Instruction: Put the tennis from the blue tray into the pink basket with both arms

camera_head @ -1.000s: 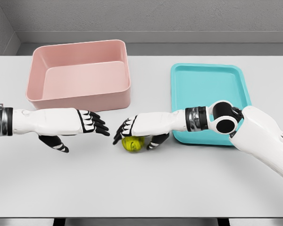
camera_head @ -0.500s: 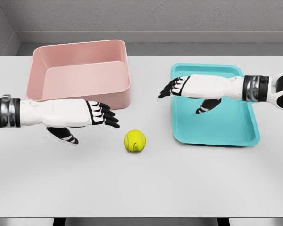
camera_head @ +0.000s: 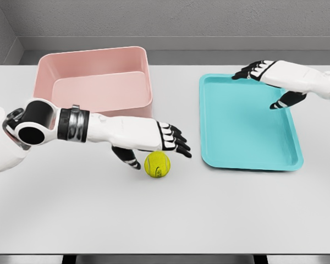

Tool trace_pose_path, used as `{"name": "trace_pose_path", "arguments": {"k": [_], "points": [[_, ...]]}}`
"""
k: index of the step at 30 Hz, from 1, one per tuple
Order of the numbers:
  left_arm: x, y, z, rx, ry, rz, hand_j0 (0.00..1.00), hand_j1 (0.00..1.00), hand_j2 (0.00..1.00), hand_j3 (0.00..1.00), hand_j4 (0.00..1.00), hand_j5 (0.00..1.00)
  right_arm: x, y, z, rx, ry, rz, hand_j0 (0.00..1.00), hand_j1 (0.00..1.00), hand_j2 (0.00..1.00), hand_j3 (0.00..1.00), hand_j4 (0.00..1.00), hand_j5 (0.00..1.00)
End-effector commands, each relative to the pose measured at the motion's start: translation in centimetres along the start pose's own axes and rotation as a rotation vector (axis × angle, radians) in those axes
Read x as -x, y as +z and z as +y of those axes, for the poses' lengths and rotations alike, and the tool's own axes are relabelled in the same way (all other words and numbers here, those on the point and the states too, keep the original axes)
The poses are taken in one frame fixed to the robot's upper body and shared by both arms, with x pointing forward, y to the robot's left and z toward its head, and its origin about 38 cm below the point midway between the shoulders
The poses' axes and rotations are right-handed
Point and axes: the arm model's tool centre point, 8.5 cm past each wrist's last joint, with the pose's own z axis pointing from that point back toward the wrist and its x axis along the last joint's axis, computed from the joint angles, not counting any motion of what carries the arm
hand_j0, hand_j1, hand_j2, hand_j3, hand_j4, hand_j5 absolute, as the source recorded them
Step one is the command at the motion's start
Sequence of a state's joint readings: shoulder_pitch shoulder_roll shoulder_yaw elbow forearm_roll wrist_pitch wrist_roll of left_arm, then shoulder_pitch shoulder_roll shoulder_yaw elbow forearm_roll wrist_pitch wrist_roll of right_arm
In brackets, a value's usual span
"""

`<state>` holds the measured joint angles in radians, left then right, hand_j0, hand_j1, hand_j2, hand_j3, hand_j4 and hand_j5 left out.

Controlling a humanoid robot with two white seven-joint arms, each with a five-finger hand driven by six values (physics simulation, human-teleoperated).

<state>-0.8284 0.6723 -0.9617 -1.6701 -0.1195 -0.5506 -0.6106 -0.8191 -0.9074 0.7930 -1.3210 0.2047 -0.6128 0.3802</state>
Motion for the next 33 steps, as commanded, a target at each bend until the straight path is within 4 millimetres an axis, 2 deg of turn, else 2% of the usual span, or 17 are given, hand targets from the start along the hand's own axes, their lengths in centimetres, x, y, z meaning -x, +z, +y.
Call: {"name": "trace_pose_path", "arguments": {"k": [1,4,8,10,14,16,18,20,33], "points": [[0.7,-0.3,-0.3,-0.010,0.075,0.035,1.00,1.00,1.00,1.00,1.00,1.00,0.2,0.2,-0.2,0.009,-0.005,0.007,1.00,1.00,1.00,1.00,1.00,1.00],[2.2,0.3,-0.9,-0.006,0.130,0.104,1.00,1.00,1.00,1.00,1.00,1.00,0.2,0.2,-0.2,0.009,-0.005,0.007,1.00,1.00,1.00,1.00,1.00,1.00],[3.3,0.6,-2.3,0.036,0.116,0.163,1.00,1.00,1.00,1.00,1.00,1.00,0.3,0.3,-0.3,0.010,-0.005,0.009,1.00,1.00,1.00,1.00,1.00,1.00],[3.7,0.3,-2.6,0.061,0.084,0.186,1.00,1.00,1.00,1.00,1.00,1.00,0.6,1.0,-0.3,0.003,0.000,0.026,1.00,1.00,1.00,1.00,1.00,1.00],[3.5,-1.4,-3.4,0.069,0.084,0.170,1.00,1.00,1.00,1.00,1.00,1.00,0.6,1.1,-0.3,0.002,0.001,0.027,1.00,1.00,1.00,1.00,1.00,1.00],[3.6,-1.5,-4.2,0.074,0.103,0.171,1.00,1.00,1.00,1.00,1.00,1.00,0.6,1.1,-0.3,0.002,0.001,0.027,1.00,1.00,1.00,1.00,1.00,1.00],[3.6,-2.3,-4.4,0.080,0.095,0.169,1.00,1.00,1.00,1.00,1.00,1.00,1.0,1.8,-0.4,-0.003,0.004,0.043,1.00,1.00,1.00,1.00,1.00,1.00],[3.9,-2.2,-5.2,0.086,0.115,0.177,1.00,1.00,1.00,1.00,1.00,1.00,1.9,2.2,-0.1,-0.005,-0.011,0.073,1.00,1.00,1.00,1.00,1.00,1.00],[4.0,-2.6,-5.6,0.086,0.128,0.177,1.00,1.00,1.00,1.00,1.00,1.00,1.9,2.2,-0.1,-0.004,-0.012,0.073,1.00,1.00,1.00,1.00,1.00,1.00]]}}
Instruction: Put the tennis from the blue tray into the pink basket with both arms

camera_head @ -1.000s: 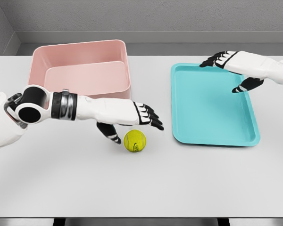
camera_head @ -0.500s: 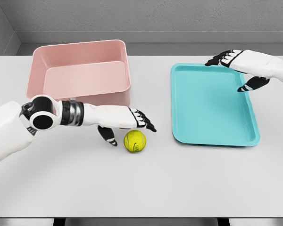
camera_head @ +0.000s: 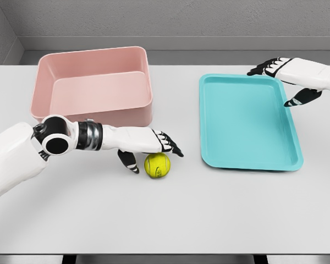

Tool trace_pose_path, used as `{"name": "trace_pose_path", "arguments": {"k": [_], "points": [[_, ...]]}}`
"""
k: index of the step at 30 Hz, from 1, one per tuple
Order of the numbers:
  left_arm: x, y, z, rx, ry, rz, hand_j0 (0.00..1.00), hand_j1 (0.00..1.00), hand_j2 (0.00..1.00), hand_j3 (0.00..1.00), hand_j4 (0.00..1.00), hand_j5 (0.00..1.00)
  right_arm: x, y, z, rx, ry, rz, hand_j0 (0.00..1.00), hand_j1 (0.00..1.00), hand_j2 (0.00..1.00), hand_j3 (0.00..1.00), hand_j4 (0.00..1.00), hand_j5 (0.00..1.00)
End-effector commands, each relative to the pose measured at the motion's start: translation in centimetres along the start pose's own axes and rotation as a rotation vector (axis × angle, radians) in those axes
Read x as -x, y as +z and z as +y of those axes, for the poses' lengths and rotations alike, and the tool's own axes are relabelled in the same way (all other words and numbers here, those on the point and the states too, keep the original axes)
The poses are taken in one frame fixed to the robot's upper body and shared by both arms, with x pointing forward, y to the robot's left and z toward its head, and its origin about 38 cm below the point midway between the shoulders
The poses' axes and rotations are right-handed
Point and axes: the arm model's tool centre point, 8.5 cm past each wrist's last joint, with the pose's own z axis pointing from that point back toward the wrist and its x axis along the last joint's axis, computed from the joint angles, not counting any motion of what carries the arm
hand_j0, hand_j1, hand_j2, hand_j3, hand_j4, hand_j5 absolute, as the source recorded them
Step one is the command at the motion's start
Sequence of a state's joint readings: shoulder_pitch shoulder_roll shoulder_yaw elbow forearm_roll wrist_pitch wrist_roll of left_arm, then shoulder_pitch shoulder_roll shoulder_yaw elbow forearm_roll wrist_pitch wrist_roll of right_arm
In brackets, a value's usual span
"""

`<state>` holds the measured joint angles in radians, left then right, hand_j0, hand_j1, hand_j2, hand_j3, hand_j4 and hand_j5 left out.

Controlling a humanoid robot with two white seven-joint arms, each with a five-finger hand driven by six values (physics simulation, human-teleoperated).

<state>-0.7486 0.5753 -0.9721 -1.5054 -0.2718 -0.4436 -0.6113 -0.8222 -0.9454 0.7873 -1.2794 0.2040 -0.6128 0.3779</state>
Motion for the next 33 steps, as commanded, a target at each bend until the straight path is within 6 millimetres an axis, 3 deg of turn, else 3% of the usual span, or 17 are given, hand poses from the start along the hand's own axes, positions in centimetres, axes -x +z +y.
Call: {"name": "trace_pose_path", "arguments": {"k": [1,9,12,17,19,33], "points": [[0.02,0.02,0.05,-0.003,0.005,0.000,1.00,1.00,1.00,1.00,1.00,1.00,0.04,0.07,-0.11,0.006,-0.006,0.001,1.00,1.00,1.00,1.00,1.00,1.00],[-0.16,-0.03,-0.25,-0.001,0.006,-0.008,1.00,1.00,1.00,1.00,1.00,1.00,0.07,0.13,-0.12,0.006,-0.005,0.002,1.00,1.00,1.00,1.00,1.00,1.00],[-0.27,-0.05,-0.23,0.000,-0.002,-0.012,0.93,0.93,0.93,0.93,0.93,0.93,0.08,0.13,-0.11,0.005,-0.004,0.003,1.00,1.00,1.00,1.00,1.00,1.00],[-0.28,0.00,-0.67,0.006,0.002,-0.015,0.70,0.70,0.70,0.70,0.70,0.70,0.08,0.13,-0.11,0.005,-0.004,0.003,1.00,1.00,1.00,1.00,1.00,1.00],[-0.50,0.11,-0.58,0.004,-0.015,-0.039,0.53,0.53,0.53,0.53,0.53,0.53,0.11,0.19,-0.11,0.004,-0.004,0.004,1.00,1.00,1.00,1.00,1.00,1.00],[-0.43,0.77,-0.29,-0.007,-0.027,-0.046,0.49,0.49,0.49,0.49,0.49,0.49,0.11,0.19,-0.11,0.004,-0.004,0.004,1.00,1.00,1.00,1.00,1.00,1.00]]}}
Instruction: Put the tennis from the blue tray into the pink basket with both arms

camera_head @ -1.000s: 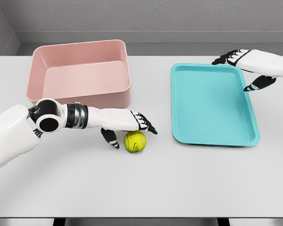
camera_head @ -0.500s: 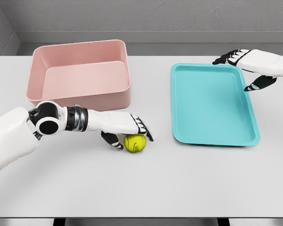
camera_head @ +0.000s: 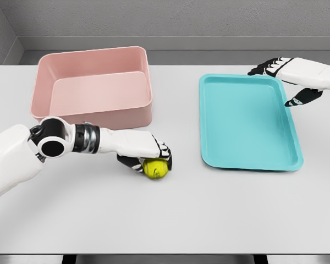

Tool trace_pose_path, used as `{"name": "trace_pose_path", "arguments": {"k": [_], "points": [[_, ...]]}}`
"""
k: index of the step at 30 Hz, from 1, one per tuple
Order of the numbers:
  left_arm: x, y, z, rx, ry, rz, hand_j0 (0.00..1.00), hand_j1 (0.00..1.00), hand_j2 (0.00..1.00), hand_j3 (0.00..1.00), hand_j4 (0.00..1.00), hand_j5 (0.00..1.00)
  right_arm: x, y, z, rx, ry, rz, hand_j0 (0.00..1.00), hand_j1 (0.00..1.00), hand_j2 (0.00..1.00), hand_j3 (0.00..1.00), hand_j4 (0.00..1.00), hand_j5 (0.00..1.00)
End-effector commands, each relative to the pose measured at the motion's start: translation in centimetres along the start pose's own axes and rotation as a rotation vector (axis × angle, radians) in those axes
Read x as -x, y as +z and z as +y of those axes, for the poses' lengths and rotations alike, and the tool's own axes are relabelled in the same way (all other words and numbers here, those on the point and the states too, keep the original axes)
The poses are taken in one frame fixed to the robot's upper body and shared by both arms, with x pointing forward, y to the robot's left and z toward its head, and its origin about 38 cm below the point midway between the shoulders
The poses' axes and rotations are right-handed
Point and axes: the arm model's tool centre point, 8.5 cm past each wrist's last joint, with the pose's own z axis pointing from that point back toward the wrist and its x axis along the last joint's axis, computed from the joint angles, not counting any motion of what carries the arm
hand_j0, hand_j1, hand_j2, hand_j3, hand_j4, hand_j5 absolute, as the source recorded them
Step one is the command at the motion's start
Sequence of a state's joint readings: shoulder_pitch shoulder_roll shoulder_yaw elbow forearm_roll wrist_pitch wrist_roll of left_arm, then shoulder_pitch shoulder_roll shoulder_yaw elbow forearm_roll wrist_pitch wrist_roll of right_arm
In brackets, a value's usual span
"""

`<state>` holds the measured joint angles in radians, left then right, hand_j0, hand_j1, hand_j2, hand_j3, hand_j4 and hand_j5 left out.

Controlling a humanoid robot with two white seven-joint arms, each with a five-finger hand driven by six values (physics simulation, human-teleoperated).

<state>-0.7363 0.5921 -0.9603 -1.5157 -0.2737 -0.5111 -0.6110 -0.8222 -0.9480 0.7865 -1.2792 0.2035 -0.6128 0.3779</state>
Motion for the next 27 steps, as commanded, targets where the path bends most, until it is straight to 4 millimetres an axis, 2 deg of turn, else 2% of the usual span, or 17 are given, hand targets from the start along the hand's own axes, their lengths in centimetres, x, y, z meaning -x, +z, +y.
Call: {"name": "trace_pose_path", "arguments": {"k": [1,11,18,22,27], "points": [[0.1,0.3,0.1,-0.009,0.010,0.000,0.49,0.49,0.49,0.49,0.49,0.49,0.0,0.1,-0.1,0.004,-0.004,0.002,1.00,1.00,1.00,1.00,1.00,1.00],[0.8,3.4,2.5,-0.091,0.015,-0.014,0.48,0.48,0.48,0.48,0.48,0.48,0.2,0.4,-0.1,0.001,-0.004,0.009,1.00,1.00,1.00,1.00,1.00,1.00],[0.9,3.7,3.3,-0.103,0.011,-0.015,0.48,0.48,0.48,0.48,0.48,0.48,0.2,0.4,-0.1,0.001,-0.004,0.009,1.00,1.00,1.00,1.00,1.00,1.00],[1.2,5.1,4.4,-0.126,0.001,-0.001,0.48,0.48,0.48,0.48,0.48,0.48,0.2,0.4,0.0,0.000,-0.003,0.010,1.00,1.00,1.00,1.00,1.00,1.00],[1.4,5.7,5.4,-0.137,-0.019,0.000,0.48,0.48,0.48,0.48,0.48,0.48,0.2,0.4,-0.1,0.001,-0.004,0.009,1.00,1.00,1.00,1.00,1.00,1.00]]}}
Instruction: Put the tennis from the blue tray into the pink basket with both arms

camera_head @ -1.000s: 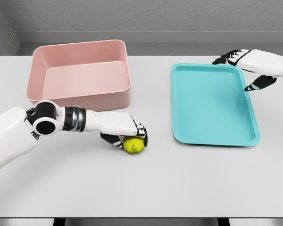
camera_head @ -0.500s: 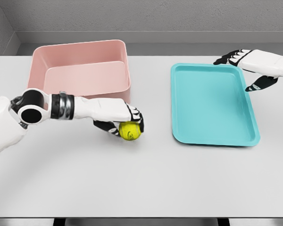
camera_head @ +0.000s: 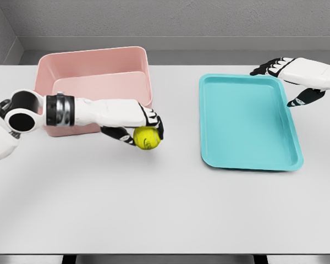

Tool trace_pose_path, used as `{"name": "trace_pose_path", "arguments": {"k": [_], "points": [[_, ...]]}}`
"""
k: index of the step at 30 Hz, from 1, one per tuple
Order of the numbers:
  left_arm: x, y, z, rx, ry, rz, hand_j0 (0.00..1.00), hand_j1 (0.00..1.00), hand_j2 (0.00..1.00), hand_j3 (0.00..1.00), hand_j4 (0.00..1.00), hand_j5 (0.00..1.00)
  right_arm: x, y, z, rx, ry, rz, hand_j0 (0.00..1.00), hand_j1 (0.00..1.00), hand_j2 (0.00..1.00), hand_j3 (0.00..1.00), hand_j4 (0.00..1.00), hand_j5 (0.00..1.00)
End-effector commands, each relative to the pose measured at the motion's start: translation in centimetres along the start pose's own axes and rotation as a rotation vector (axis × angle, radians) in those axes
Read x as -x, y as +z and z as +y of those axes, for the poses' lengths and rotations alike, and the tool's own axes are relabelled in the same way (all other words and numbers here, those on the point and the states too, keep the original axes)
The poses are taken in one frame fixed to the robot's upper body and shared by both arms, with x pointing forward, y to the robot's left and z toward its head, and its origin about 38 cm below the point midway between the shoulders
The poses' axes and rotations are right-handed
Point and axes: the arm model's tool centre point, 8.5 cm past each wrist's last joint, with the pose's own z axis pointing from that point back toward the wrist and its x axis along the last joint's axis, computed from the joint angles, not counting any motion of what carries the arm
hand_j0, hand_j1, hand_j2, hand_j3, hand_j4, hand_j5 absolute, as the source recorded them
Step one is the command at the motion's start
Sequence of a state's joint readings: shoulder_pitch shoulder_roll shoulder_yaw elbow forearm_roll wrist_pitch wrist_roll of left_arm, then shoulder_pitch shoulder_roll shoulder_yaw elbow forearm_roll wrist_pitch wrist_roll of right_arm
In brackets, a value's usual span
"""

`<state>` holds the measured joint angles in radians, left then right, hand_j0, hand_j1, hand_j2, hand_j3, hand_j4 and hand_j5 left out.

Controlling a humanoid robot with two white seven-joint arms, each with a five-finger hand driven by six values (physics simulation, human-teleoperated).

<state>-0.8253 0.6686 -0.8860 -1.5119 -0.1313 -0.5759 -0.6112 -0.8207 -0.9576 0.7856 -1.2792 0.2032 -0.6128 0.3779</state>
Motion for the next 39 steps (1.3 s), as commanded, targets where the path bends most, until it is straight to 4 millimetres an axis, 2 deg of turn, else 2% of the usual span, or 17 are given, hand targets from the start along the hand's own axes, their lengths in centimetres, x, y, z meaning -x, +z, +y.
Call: {"name": "trace_pose_path", "arguments": {"k": [1,4,11,25,34,39], "points": [[0.2,0.3,0.1,-0.007,0.009,0.003,0.48,0.48,0.48,0.48,0.48,0.48,0.1,0.1,-0.1,0.004,-0.004,0.003,1.00,1.00,1.00,1.00,1.00,1.00],[0.2,0.4,0.4,-0.012,0.008,0.004,0.48,0.48,0.48,0.48,0.48,0.48,0.0,0.1,-0.1,0.006,-0.005,0.001,1.00,1.00,1.00,1.00,1.00,1.00],[0.9,2.0,1.4,-0.021,0.005,0.034,0.48,0.48,0.48,0.48,0.48,0.48,0.0,0.0,-0.1,0.004,-0.005,0.001,1.00,1.00,1.00,1.00,1.00,1.00],[3.6,3.9,4.1,-0.055,0.001,0.119,0.48,0.48,0.48,0.48,0.48,0.48,0.0,0.1,-0.1,0.007,-0.005,0.001,1.00,1.00,1.00,1.00,1.00,1.00],[4.8,4.8,4.5,-0.064,0.007,0.146,0.48,0.48,0.48,0.48,0.48,0.48,0.1,0.1,-0.1,0.007,-0.005,0.003,1.00,1.00,1.00,1.00,1.00,1.00],[6.4,5.2,5.2,-0.079,0.025,0.184,0.48,0.48,0.48,0.48,0.48,0.48,0.0,0.1,-0.1,0.007,-0.005,0.001,1.00,1.00,1.00,1.00,1.00,1.00]]}}
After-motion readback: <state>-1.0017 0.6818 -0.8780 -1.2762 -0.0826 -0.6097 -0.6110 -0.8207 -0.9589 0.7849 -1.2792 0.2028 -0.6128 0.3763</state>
